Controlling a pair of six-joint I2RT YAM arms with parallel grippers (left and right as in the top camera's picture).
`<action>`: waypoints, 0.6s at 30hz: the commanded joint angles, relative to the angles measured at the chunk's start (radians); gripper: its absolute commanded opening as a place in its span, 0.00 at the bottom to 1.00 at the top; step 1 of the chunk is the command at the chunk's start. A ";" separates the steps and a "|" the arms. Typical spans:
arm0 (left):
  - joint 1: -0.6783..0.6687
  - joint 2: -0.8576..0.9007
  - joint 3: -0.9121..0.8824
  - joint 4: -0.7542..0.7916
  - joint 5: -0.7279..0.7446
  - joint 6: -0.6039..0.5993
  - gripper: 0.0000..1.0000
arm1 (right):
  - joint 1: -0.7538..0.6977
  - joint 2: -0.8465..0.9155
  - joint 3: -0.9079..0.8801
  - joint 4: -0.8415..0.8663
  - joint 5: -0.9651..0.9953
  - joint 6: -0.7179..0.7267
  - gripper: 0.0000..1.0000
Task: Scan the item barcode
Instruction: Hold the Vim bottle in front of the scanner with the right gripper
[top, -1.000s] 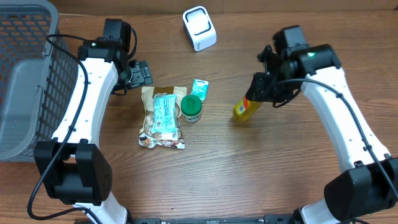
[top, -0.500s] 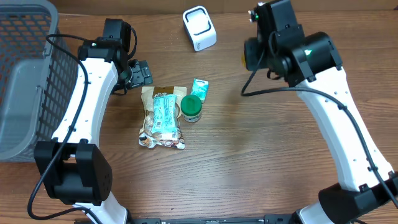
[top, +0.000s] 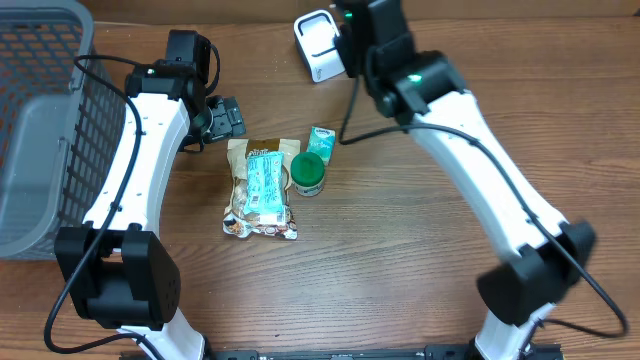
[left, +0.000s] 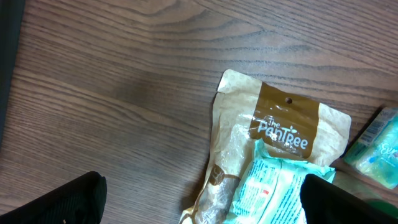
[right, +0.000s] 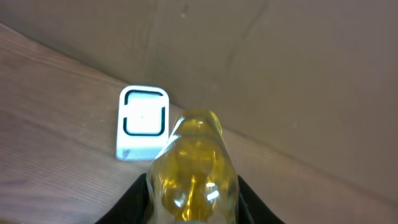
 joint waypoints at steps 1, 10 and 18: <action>-0.002 -0.014 0.014 0.003 -0.009 0.015 0.99 | 0.021 0.080 0.020 0.101 0.126 -0.149 0.24; -0.001 -0.014 0.014 0.003 -0.009 0.015 1.00 | 0.029 0.251 0.020 0.330 0.211 -0.351 0.23; -0.006 -0.014 0.014 0.003 -0.009 0.015 0.99 | 0.029 0.318 0.019 0.436 0.218 -0.350 0.23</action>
